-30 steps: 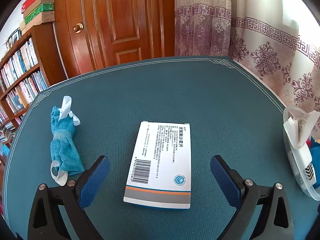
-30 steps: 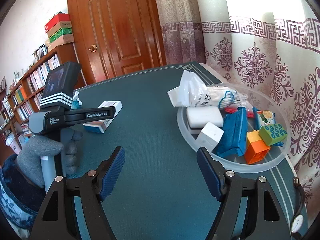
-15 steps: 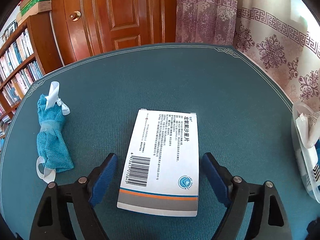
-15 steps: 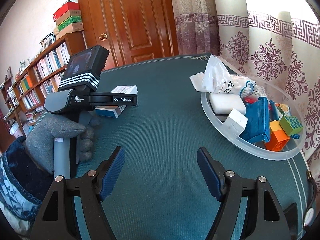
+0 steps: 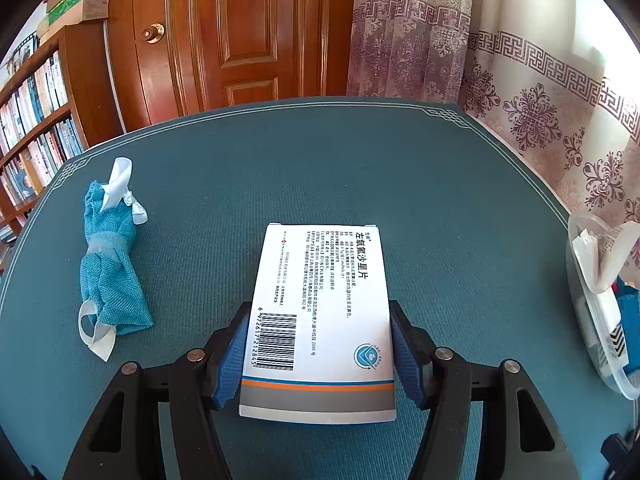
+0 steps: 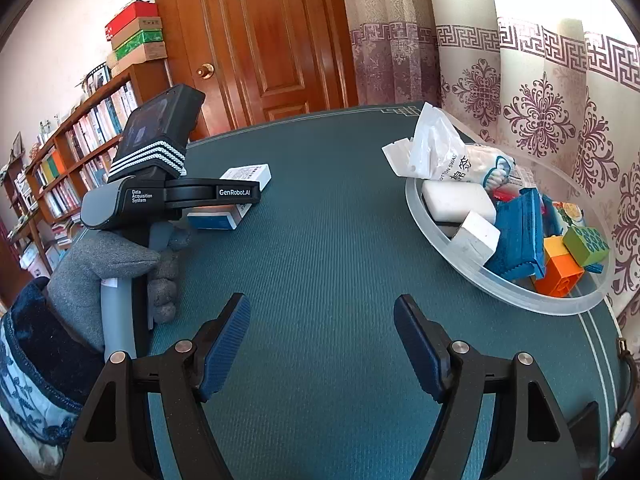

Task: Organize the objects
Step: 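Move the left tool to the white medicine box and grasp it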

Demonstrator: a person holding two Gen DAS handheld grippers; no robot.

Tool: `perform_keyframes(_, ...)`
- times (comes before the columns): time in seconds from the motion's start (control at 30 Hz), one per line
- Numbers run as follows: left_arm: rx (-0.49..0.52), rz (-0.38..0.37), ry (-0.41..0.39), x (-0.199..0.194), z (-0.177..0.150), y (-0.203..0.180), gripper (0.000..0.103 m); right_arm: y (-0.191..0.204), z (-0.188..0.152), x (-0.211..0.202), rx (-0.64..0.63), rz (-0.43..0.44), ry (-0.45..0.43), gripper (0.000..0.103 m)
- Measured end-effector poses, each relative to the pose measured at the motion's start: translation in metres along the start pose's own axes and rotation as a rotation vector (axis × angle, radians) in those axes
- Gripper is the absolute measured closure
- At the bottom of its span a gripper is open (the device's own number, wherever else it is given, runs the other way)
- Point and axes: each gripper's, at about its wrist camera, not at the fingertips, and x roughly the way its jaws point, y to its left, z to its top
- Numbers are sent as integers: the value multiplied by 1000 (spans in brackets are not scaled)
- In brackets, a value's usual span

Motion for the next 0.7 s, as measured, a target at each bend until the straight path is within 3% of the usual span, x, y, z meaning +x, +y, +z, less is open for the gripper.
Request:
perform_keyframes(0.37,-6,-10,-70,-45,-20,16,37,9,0,13,5,14,47,27)
perform_keyframes(0.7,-38,41,-123,-88,-46,59,37,36,12,28,-32,55,66,27)
